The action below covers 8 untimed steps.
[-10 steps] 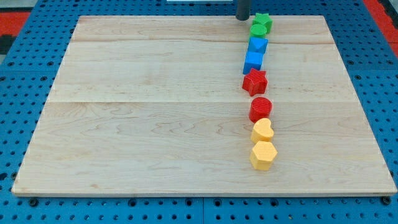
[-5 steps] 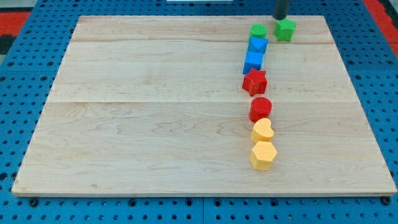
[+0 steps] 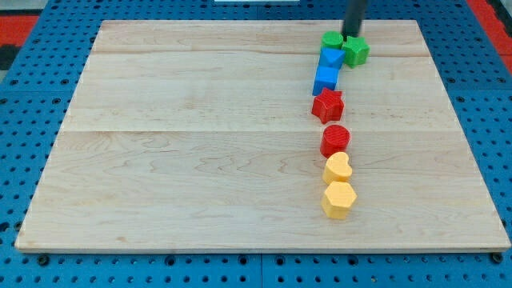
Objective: Push the green star into the red star
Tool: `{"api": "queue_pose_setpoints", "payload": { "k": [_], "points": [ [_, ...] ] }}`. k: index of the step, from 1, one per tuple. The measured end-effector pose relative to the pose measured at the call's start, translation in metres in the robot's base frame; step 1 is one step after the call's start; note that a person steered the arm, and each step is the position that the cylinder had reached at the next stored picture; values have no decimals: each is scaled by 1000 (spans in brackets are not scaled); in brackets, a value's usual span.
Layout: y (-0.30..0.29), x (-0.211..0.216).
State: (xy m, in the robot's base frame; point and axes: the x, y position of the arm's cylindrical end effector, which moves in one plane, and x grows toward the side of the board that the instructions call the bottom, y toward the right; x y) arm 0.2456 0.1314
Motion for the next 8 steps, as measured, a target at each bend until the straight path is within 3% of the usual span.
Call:
{"api": "queue_pose_setpoints", "payload": {
  "k": [1,2,3,4,6,8],
  "points": [
    [-10,27],
    [-10,28],
    [-8,-11],
    [36,-3],
    [20,127],
    [-7,143]
  ]
}}
